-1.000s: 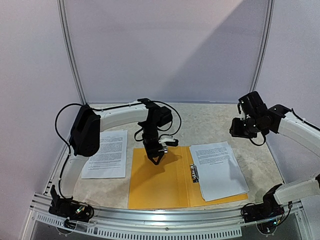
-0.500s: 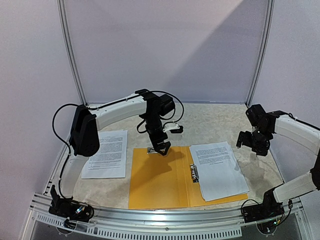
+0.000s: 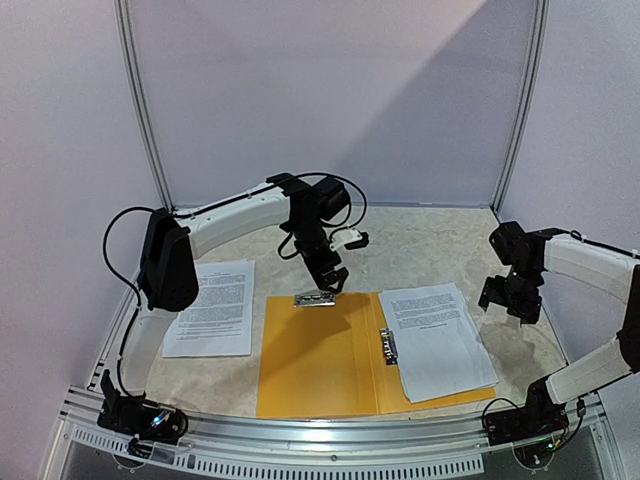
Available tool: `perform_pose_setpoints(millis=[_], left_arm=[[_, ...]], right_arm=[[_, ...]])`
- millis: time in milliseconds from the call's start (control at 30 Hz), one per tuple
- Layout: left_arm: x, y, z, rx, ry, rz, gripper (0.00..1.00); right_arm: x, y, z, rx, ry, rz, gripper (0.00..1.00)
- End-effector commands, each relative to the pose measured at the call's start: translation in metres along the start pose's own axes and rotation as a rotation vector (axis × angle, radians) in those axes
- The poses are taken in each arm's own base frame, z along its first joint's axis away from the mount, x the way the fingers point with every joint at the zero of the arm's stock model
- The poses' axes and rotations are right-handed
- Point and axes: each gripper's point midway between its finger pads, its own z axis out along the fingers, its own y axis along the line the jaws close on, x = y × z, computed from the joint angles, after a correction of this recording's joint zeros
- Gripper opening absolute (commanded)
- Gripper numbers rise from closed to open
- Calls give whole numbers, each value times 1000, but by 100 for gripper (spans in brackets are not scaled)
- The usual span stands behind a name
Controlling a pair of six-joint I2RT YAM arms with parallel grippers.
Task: Put the files into the folder
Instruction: Clamp the file in the folder with some files.
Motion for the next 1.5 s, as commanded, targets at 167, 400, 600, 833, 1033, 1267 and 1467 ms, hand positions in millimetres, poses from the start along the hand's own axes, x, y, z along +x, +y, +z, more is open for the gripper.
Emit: perform_pose_setpoints(millis=[167, 400, 600, 833, 1033, 1267, 1467], left_arm=[[-10, 20, 29, 9, -47, -89, 87], [-7, 12, 40, 56, -31, -96, 81], [-8, 1, 48, 78, -20, -82, 83], [9, -8, 76, 109, 41, -114, 82], [24, -12, 93, 114, 78, -138, 82], [50, -17, 104, 116, 135, -155, 82], [73, -16, 106, 92, 177, -147, 82]], right_arm=[[12, 3, 26, -13, 52, 79, 65], [20, 2, 41, -6, 72, 83, 50], [37, -1, 48, 7, 152, 8, 46], [91, 10, 49, -125, 371, -4, 41], [104, 14, 42, -115, 432, -47, 41], [112, 11, 33, -83, 453, -84, 42], [94, -5, 18, 3, 377, -112, 44]])
